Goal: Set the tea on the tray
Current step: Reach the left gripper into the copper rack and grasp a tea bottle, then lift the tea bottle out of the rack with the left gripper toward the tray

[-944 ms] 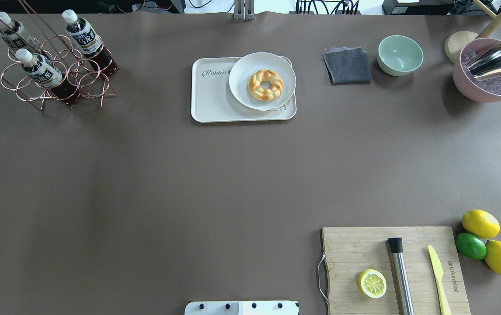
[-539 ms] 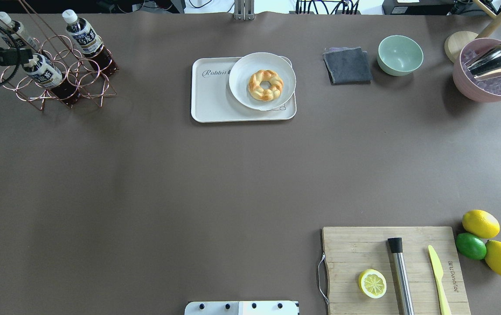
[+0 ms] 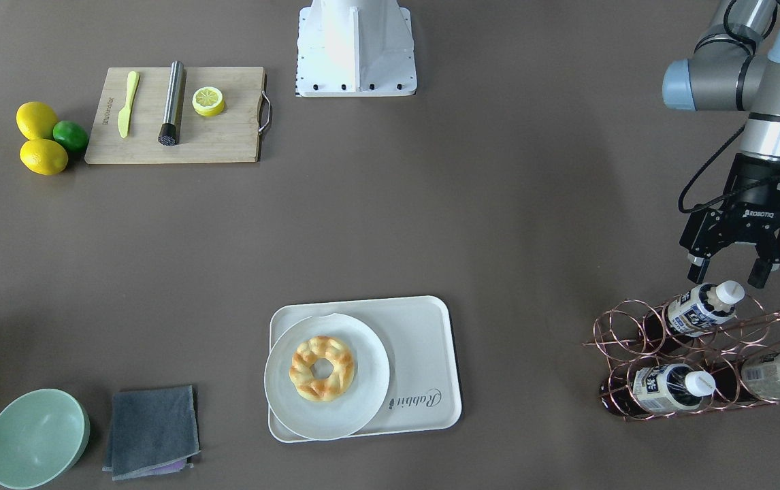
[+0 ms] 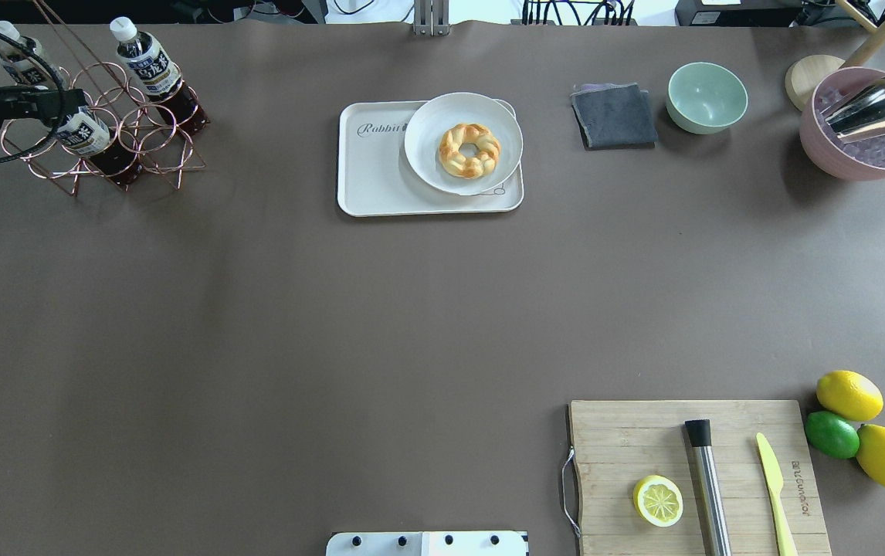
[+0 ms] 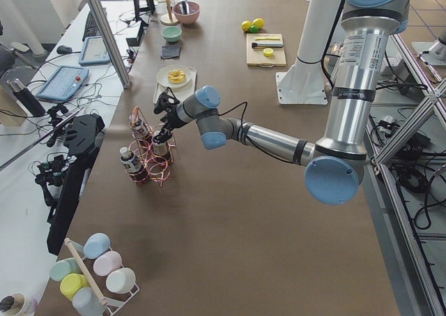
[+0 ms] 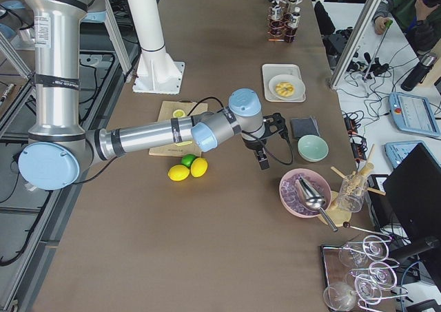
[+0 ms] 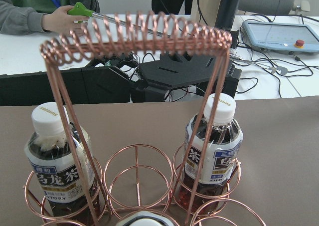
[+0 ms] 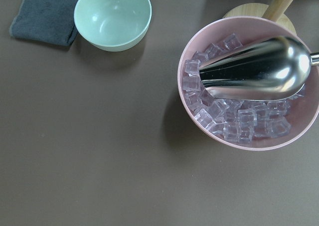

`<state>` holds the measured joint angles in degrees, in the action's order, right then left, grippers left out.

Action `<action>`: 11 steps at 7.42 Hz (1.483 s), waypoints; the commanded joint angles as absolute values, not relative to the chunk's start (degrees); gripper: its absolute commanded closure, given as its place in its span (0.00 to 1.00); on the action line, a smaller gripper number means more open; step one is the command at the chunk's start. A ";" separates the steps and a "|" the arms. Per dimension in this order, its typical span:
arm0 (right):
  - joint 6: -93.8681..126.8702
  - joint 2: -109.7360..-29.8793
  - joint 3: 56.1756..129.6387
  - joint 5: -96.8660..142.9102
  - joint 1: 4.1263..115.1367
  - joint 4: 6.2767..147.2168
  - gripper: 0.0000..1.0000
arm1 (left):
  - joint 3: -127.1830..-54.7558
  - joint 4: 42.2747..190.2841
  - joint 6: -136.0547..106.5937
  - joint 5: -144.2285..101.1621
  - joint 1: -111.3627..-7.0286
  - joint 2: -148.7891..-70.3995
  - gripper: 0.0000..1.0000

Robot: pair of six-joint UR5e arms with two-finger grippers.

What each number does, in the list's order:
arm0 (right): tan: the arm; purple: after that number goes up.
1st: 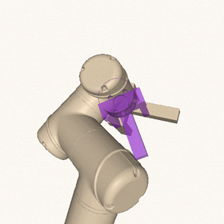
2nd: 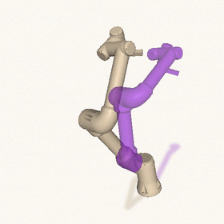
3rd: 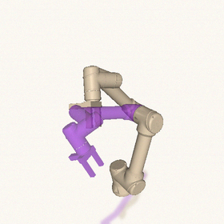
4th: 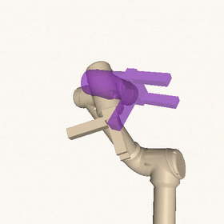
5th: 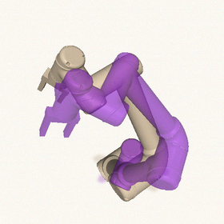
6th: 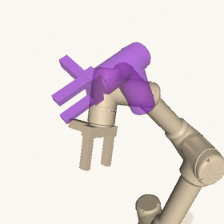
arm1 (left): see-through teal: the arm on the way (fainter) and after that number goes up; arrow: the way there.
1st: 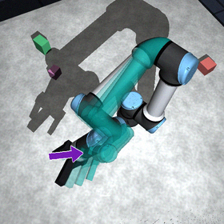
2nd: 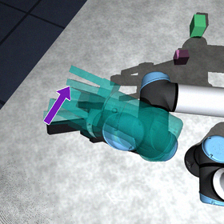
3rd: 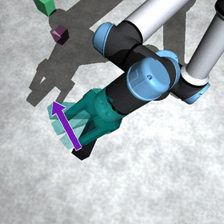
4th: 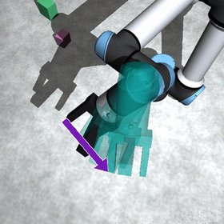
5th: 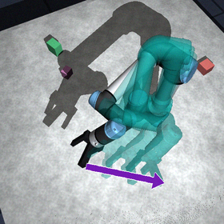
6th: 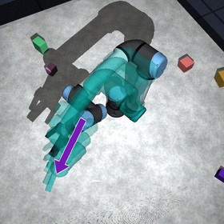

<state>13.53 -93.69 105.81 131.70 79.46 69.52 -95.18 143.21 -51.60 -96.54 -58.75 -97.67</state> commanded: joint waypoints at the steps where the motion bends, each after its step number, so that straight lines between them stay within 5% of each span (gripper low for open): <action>1: 13.54 -93.69 105.82 131.66 79.54 69.52 0.00 | -93.96 144.40 -50.71 -96.42 -58.71 -97.47 0.11; 4: 13.54 -93.69 105.82 131.66 79.45 69.52 0.00 | -92.55 147.20 -50.71 -96.42 -58.80 -97.03 0.28; 7: 13.54 -93.69 106.08 131.66 79.54 69.52 0.00 | -93.25 147.30 -50.80 -96.42 -58.89 -96.51 0.93; 8: 13.54 -93.69 106.08 131.66 79.54 69.52 0.00 | -93.77 147.30 -50.80 -96.76 -59.41 -96.24 1.00; 11: 13.45 -93.95 106.08 131.66 79.54 69.52 0.00 | -96.23 147.13 -50.71 -97.38 -62.73 -95.27 1.00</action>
